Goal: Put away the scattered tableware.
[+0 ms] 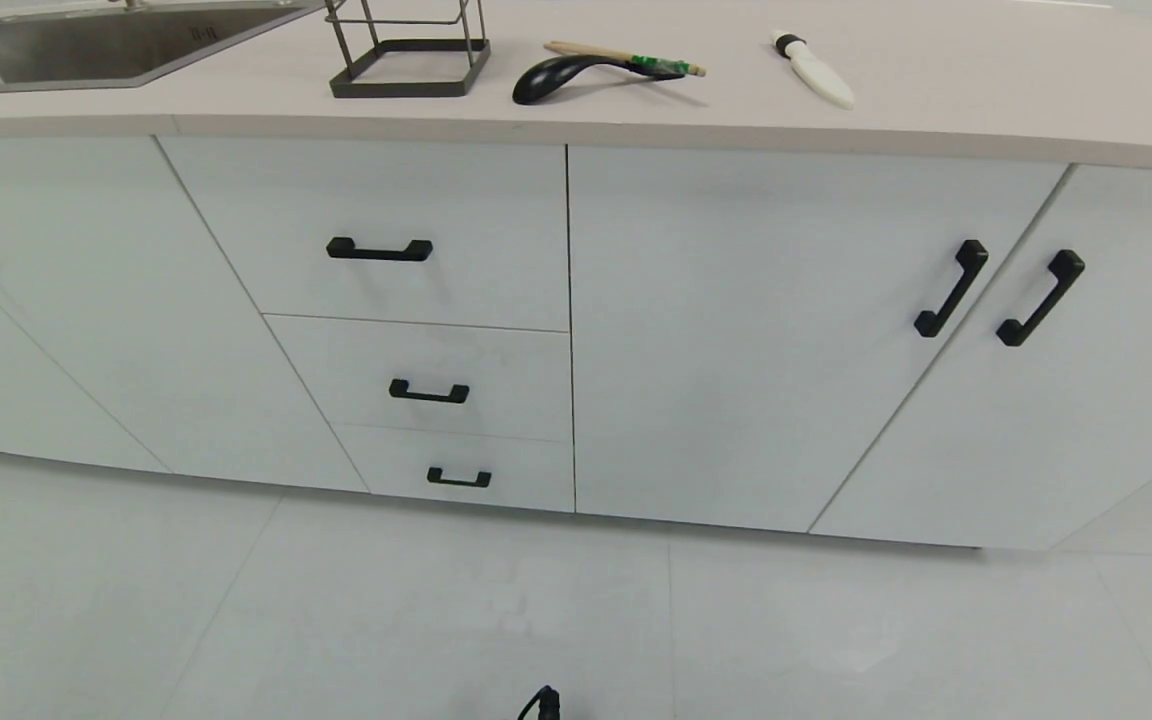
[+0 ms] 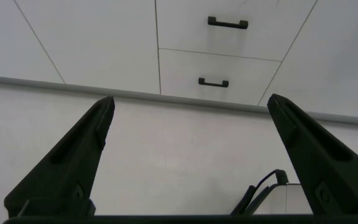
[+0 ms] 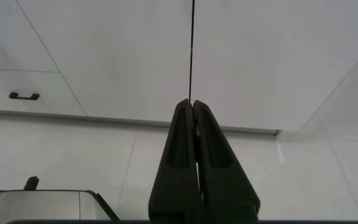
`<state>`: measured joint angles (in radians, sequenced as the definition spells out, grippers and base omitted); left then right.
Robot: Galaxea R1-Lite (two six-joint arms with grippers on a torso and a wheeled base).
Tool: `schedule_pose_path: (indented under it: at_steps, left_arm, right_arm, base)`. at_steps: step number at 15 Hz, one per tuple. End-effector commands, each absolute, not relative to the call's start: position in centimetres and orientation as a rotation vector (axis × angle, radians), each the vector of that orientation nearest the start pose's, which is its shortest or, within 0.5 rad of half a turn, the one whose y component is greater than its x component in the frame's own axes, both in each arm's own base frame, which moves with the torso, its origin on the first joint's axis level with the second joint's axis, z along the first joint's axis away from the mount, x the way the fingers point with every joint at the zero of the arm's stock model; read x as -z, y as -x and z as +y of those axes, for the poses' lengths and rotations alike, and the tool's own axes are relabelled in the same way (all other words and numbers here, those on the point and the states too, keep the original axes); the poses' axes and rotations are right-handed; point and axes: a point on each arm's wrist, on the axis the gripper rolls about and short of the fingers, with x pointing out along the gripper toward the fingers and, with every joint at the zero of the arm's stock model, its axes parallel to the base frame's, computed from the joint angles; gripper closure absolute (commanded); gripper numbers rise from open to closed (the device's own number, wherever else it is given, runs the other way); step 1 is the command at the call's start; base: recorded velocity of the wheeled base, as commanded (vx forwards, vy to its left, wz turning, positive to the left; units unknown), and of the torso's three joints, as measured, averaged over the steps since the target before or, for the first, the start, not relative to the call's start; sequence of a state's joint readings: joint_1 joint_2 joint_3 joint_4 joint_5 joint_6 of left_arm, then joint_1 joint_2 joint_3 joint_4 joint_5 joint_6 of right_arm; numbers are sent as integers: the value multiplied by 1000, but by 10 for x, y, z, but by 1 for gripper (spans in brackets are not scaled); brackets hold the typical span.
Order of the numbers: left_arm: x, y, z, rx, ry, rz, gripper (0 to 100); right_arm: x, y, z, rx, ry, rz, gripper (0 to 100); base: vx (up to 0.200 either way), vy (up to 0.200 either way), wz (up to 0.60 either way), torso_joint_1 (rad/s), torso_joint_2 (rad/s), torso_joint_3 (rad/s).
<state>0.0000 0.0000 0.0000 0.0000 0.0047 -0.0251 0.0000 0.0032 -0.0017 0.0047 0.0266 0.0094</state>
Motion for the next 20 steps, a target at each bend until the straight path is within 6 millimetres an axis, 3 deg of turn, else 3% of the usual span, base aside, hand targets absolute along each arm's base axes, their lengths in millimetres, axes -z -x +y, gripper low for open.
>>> schedule_pose_path:
  at_steps: [1, 14, 16, 18, 20]
  left_arm:
    - [-75, 23, 0, -6, 28, 0, 0]
    - [-75, 23, -1, 31, -3, 1, 0]
    - [-136, 39, -1, 54, 21, -366, 0]
    - [-164, 41, -4, 126, -3, -347, 0]
    - [-174, 41, -5, 196, -36, -298, 0]
  right_arm:
    - [-76, 23, 1, -28, -9, 8, 100]
    - [-76, 23, 1, -26, -9, 8, 100]
    - [-76, 23, 1, -29, -9, 8, 100]
    - [-76, 23, 1, -28, -9, 8, 100]
    - [-76, 23, 1, -28, -9, 8, 100]
  base:
    - [200, 0, 0, 7, 2, 7]
    - [15, 0, 0, 1, 1, 0]
    - [0, 0, 0, 0, 0, 0]
    - [0, 0, 0, 0, 0, 0]
    - [0, 0, 0, 0, 0, 0]
